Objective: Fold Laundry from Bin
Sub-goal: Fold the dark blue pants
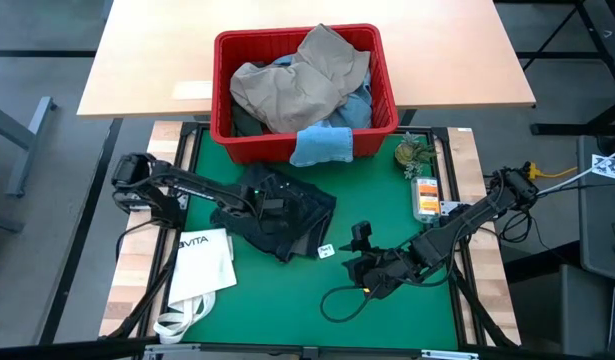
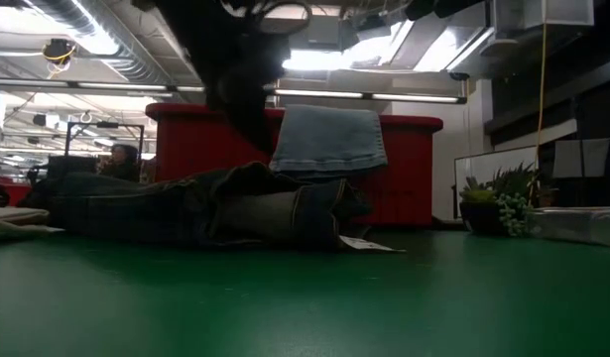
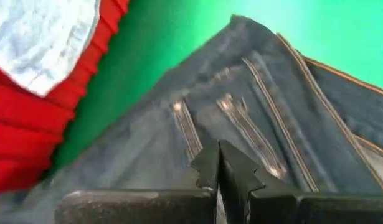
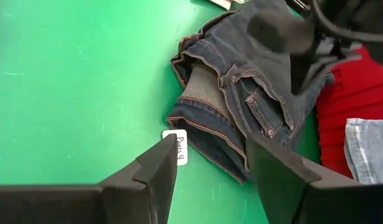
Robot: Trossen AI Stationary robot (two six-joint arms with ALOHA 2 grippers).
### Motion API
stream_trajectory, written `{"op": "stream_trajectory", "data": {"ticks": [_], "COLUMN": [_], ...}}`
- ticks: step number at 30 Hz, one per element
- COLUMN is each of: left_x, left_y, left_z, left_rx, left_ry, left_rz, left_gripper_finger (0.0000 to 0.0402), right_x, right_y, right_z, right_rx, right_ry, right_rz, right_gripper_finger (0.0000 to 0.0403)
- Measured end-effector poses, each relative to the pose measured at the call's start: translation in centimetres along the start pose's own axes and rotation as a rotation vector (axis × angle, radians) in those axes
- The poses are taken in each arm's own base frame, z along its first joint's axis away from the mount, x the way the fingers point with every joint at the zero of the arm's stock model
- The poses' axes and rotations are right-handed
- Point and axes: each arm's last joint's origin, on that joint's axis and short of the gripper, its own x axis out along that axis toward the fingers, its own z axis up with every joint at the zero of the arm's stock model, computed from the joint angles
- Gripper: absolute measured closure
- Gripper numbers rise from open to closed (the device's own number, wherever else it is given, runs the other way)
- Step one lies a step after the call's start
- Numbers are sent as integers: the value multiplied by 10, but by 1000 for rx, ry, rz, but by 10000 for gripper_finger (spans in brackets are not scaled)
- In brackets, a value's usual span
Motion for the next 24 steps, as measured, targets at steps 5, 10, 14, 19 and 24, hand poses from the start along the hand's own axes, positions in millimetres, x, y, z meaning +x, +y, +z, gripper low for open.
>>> {"op": "stream_trajectory", "data": {"ticks": [5,10,14,19,24], "left_x": [23,39,44,51,53], "left_y": [10,27,39,52,64], "left_z": [3,2,-5,-18,-26], "left_rx": [-45,-91,-99,-126,-126], "left_ry": [10,67,163,299,401], "left_rz": [60,117,163,240,297], "left_gripper_finger": [399,399,399,399,399], "right_x": [0,0,0,0,0], "right_y": [0,0,0,0,0], "right_z": [0,0,-1,-2,-2], "right_rx": [0,-1,-7,-13,-12], "right_ry": [0,0,10,19,18], "right_rz": [0,0,0,0,0], "right_gripper_finger": [212,212,212,212,212]}}
